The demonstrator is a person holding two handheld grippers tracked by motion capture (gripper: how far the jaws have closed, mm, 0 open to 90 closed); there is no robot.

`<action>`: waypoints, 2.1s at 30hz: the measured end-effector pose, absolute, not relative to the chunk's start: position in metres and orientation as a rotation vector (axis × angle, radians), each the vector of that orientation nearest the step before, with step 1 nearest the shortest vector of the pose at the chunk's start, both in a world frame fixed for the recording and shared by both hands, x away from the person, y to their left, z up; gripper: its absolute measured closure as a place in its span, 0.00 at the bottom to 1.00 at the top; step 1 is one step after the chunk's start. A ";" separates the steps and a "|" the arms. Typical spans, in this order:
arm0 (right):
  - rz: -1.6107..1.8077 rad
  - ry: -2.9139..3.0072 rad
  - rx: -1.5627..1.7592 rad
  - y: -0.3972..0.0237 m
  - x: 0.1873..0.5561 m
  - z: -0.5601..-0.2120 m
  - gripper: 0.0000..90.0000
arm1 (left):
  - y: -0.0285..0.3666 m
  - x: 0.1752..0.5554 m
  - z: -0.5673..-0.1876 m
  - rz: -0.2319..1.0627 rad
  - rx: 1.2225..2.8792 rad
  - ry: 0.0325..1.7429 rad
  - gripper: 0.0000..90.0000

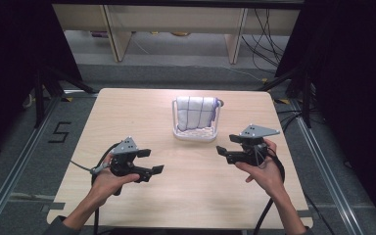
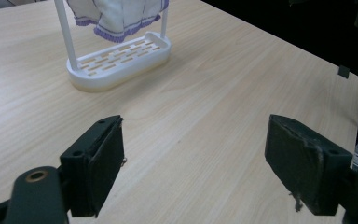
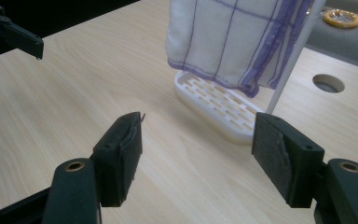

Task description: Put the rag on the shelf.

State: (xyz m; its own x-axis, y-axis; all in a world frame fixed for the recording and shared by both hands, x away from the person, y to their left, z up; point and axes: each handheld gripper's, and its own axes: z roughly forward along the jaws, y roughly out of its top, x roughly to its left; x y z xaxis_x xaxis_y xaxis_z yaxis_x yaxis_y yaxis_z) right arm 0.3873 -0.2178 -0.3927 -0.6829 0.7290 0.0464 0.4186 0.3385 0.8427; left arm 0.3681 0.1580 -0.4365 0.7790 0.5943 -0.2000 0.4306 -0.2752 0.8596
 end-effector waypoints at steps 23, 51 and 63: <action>1.259 2.374 0.998 -0.193 0.375 -0.431 0.36 | 0.176 0.326 -0.489 0.168 1.957 0.874 0.17; 1.205 2.506 1.015 -0.190 0.314 -0.471 0.33 | 0.177 0.289 -0.494 0.192 1.978 0.826 0.17; 1.129 2.546 1.038 -0.196 0.296 -0.484 0.28 | 0.183 0.279 -0.499 0.213 2.018 0.823 0.17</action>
